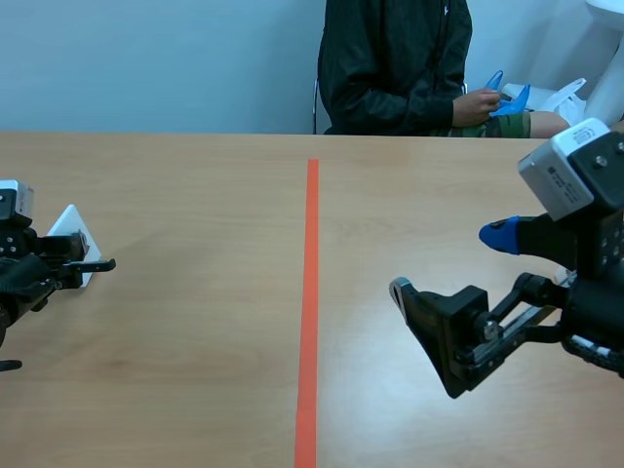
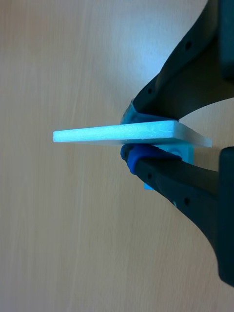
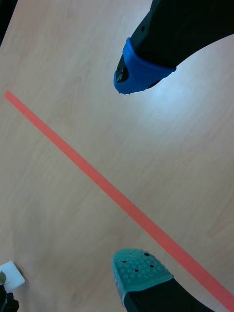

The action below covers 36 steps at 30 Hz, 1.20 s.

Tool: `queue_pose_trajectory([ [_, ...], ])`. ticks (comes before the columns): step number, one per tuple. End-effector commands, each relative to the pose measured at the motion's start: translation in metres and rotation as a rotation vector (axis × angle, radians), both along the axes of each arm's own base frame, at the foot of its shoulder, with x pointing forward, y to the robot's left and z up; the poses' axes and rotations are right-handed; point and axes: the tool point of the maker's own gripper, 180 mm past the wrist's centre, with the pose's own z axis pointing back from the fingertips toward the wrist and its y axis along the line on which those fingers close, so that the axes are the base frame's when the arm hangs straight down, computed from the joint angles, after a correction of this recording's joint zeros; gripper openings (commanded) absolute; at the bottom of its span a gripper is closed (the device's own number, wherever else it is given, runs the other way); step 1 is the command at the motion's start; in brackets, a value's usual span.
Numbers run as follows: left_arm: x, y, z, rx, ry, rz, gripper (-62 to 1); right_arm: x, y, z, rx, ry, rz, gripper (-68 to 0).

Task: Sort the leaf by its shape. The table is split by an orange tape line. A compound leaf with several leaflets goes to the left side, a simple leaf with one blade goes to the right side. Return to the home posture when a red brick is placed on the table.

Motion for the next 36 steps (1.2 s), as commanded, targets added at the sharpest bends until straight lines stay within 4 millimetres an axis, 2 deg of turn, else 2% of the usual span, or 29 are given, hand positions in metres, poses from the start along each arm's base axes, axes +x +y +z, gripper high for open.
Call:
queue_pose_trajectory([
  [1,0.007,0.007,0.015,0.004,-0.044,0.01,-51.8,0.005,-0.003,0.009,0.006,-0.03,-0.006,0.4],
  [5,0.007,0.007,0.014,0.005,-0.042,0.011,-51.3,0.005,-0.003,0.009,0.006,-0.03,-0.006,0.4],
  [6,0.007,0.007,0.014,0.005,-0.043,0.011,-49.2,0.005,-0.003,0.009,0.006,-0.03,-0.006,0.4],
  [10,0.007,0.008,0.014,0.005,-0.043,0.011,-34.5,0.005,-0.003,0.009,0.006,-0.031,-0.006,0.4],
  [14,0.007,0.014,0.018,0.02,-0.047,0.014,-25.5,0.005,-0.003,0.009,0.006,-0.031,-0.006,0.4],
  [17,0.008,0.024,0.028,0.047,-0.063,0.012,-17.1,0.005,-0.003,0.009,0.006,-0.031,-0.006,0.4],
  [19,0.009,0.03,0.037,0.07,-0.072,0.003,-8.9,0.005,-0.003,0.009,0.006,-0.03,-0.005,0.4],
  [22,0.009,0.03,0.052,0.098,-0.083,-0.044,1.4,0.005,-0.003,0.009,0.006,-0.031,-0.005,0.4],
  [27,-0.003,-0.002,0.071,0.113,-0.069,-0.244,1.4,0.005,-0.002,0.009,0.007,-0.031,-0.005,0.4],
  [31,-0.025,-0.048,0.089,0.107,-0.085,-0.448,1.4,0.006,-0.002,0.009,0.008,-0.034,-0.005,0.4],
  [36,-0.059,-0.099,0.107,0.079,-0.105,-0.604,1.4,0.006,-0.002,0.009,0.007,-0.034,-0.005,0.4],
])
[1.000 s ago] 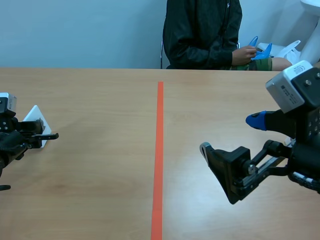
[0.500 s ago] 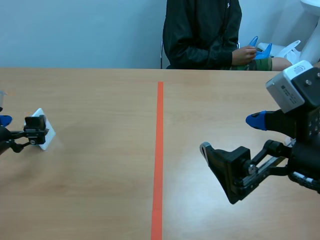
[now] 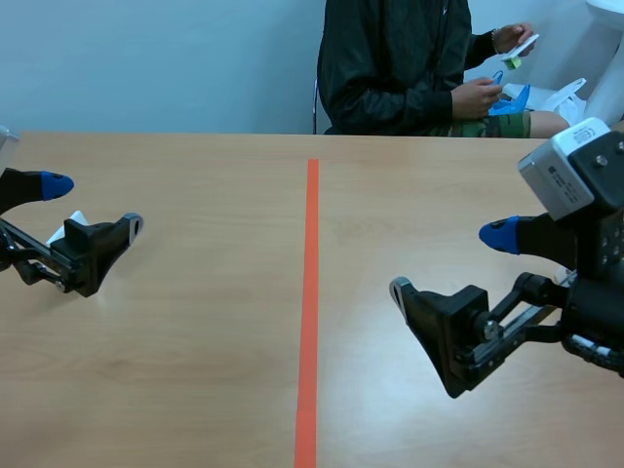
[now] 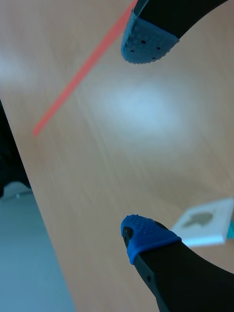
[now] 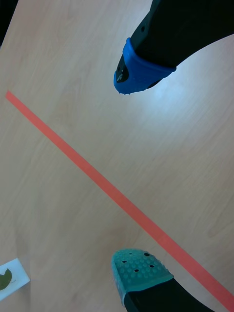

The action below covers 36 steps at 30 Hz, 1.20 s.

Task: Sort the leaf by its shape. The table is split by an orange tape line. A compound leaf with several leaflets goes to the left side, a simple leaf with one blade goes to the right side. Return to the home posture when a red brick is placed on the table.

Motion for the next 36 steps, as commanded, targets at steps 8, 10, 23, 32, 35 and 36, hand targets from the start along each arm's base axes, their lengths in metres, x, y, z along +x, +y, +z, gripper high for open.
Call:
queue_pose_trajectory([
  [8,-0.066,-0.07,0.021,-0.064,0.03,-0.173,1.4,0.005,-0.002,0.009,0.009,-0.034,-0.005,0.4],
  [10,-0.081,-0.08,0.022,-0.087,0.046,-0.195,1.4,0.005,-0.002,0.009,0.008,-0.033,-0.005,0.4],
  [23,-0.106,-0.099,0.017,-0.189,0.1,-0.171,1.4,0.006,-0.002,0.01,0.011,-0.036,-0.005,0.4],
  [32,-0.106,-0.099,0.017,-0.189,0.1,-0.17,1.4,0.006,-0.002,0.01,0.011,-0.036,-0.005,0.4],
  [35,-0.106,-0.099,0.017,-0.189,0.1,-0.17,1.4,0.006,-0.002,0.01,0.011,-0.036,-0.005,0.4],
  [36,-0.106,-0.099,0.017,-0.189,0.1,-0.17,1.4,0.006,-0.002,0.01,0.011,-0.036,-0.005,0.4],
])
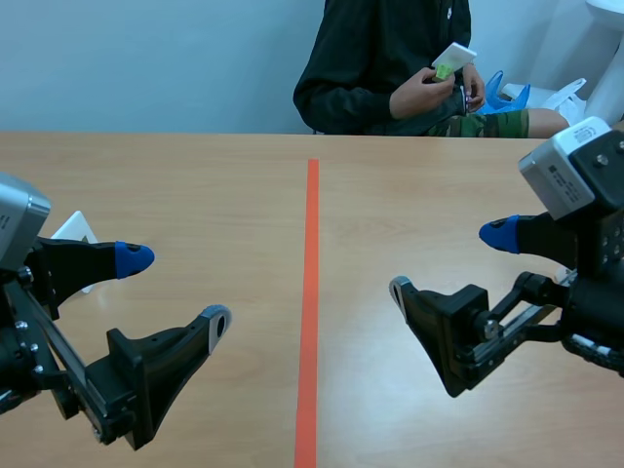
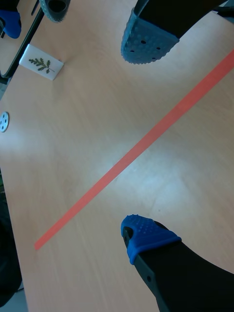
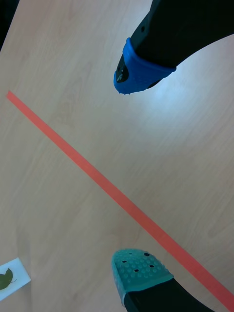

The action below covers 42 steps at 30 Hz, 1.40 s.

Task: Sort the leaf by its shape. The table is split by an orange tape line. A compound leaf with several leaflets goes to the left side, a simple leaf with one blade goes to the right side. Return to the home posture when a red brick is placed on the table.

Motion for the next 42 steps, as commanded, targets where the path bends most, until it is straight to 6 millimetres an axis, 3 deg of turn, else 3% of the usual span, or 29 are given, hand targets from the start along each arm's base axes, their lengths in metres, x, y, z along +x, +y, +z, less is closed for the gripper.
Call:
queue_pose_trajectory([
  [1,0.0033,0.0017,0.0055,-0.014,-0.018,0.008,1.4,0.0054,-0.0022,0.0095,0.009,-0.034,-0.005,0.4],
  [42,0.0017,0.0017,-0.0003,0.026,-0.011,-0.004,1.4,0.0057,-0.0015,0.0095,0.016,-0.033,-0.011,0.4],
])
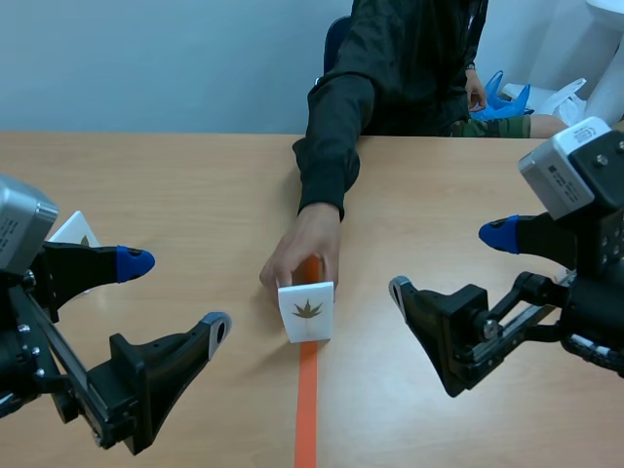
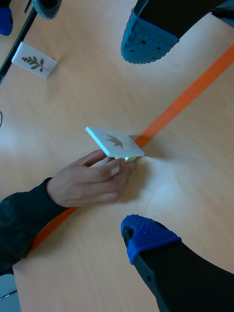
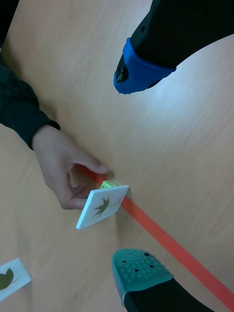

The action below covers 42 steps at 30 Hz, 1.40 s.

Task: Sort the leaf by its shape. The table is split by an orange tape line. A compound leaf with several leaflets goes to the left side, a simple leaf with one blade goes to the right side. Return to the home posture when a red brick is placed on the table.

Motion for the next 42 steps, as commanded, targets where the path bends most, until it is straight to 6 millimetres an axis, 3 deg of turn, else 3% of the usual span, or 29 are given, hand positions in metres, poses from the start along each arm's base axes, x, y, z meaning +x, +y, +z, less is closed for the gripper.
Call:
queue_pose_trajectory([
  [1,0.003,0.001,0.004,0.002,-0.025,0.001,1.4,0.006,-0.002,0.009,0.014,-0.033,-0.01,0.4],
  [14,0.0,-0.006,-0.009,0.111,-0.056,-0.07,1.4,0.006,-0.002,0.01,0.014,-0.033,-0.01,0.4],
  [25,0.03,-0.009,-0.051,0.113,-0.027,-0.062,1.4,0.006,-0.002,0.009,0.008,-0.035,-0.009,0.4],
  [30,0.038,-0.022,-0.07,0.078,0.004,-0.075,1.4,0.006,-0.002,0.009,0.008,-0.035,-0.009,0.4],
  [42,0.065,-0.054,-0.093,0.085,-0.02,-0.126,1.4,0.006,-0.003,0.009,0.007,-0.035,-0.012,0.4],
])
